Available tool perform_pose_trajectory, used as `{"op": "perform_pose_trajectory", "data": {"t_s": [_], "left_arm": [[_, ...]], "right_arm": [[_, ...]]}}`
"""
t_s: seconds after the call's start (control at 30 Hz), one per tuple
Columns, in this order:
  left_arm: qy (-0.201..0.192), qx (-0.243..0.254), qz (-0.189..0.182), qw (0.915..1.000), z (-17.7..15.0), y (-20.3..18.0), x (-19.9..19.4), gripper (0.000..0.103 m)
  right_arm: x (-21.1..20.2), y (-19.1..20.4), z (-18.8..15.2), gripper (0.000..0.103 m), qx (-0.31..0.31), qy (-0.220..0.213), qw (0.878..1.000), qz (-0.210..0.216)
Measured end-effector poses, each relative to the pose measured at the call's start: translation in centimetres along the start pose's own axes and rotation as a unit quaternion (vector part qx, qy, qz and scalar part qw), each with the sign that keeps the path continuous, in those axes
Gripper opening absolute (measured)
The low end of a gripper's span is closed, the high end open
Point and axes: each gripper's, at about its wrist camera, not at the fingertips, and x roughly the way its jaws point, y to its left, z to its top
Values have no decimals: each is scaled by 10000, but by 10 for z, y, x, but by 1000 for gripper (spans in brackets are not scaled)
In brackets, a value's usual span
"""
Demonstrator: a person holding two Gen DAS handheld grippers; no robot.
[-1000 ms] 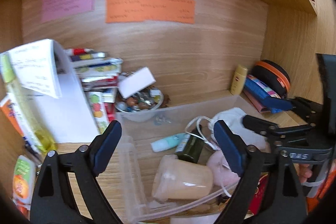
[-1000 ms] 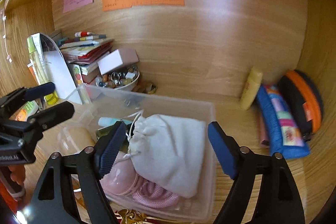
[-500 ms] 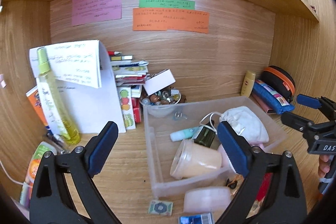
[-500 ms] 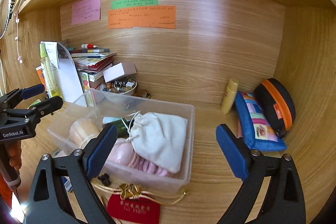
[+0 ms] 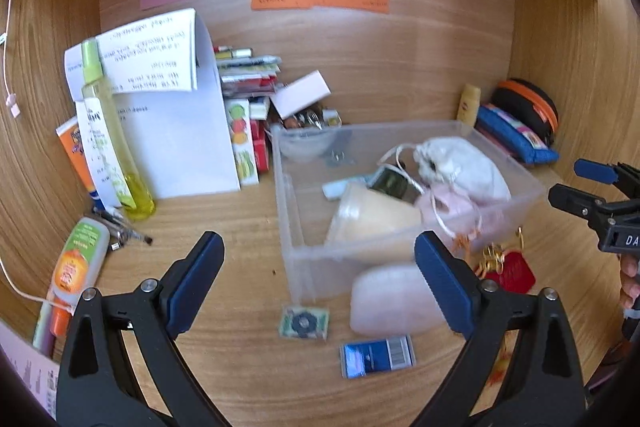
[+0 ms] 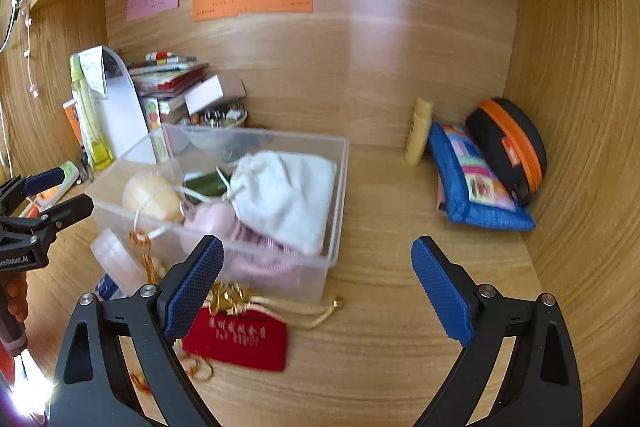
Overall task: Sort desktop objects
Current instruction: 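Withdraw both open tools from the bin toward the remaining items, then grasp the white round container with left tool while right tool grasps the red velvet pouch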
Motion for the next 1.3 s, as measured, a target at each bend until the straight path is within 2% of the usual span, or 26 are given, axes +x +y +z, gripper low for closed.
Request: {"op": "perform_pose_trajectory", "data": {"t_s": [0.27, 0.6, 0.77, 0.97, 1.07, 1.17, 1.3], "left_arm": [[389, -125, -308, 9987, -16, -8, 14, 100], [533, 8, -657, 9964, -19, -24, 22, 100], [726, 93, -758, 9944, -19, -30, 31, 100], [1180, -160, -959, 9882, -20, -23, 51, 100], [1152, -247, -995, 9880, -19, -21, 52, 100], [1128, -286, -965, 9885, -18, -20, 52, 100], [1061, -433, -1035, 9880, -19, -15, 50, 90]], "right_arm": [[12, 1, -27, 94, 127, 537, 9983, 210], [34, 21, -45, 94, 73, 956, 9935, 616], [47, 30, -50, 94, -12, 1176, 9912, 615], [58, 34, -54, 94, -22, 1358, 9887, 629], [61, 37, -53, 94, -37, 1369, 9886, 627], [63, 39, -54, 91, -72, 1412, 9875, 696], [63, 43, -54, 75, -154, 1414, 9868, 778]]}}
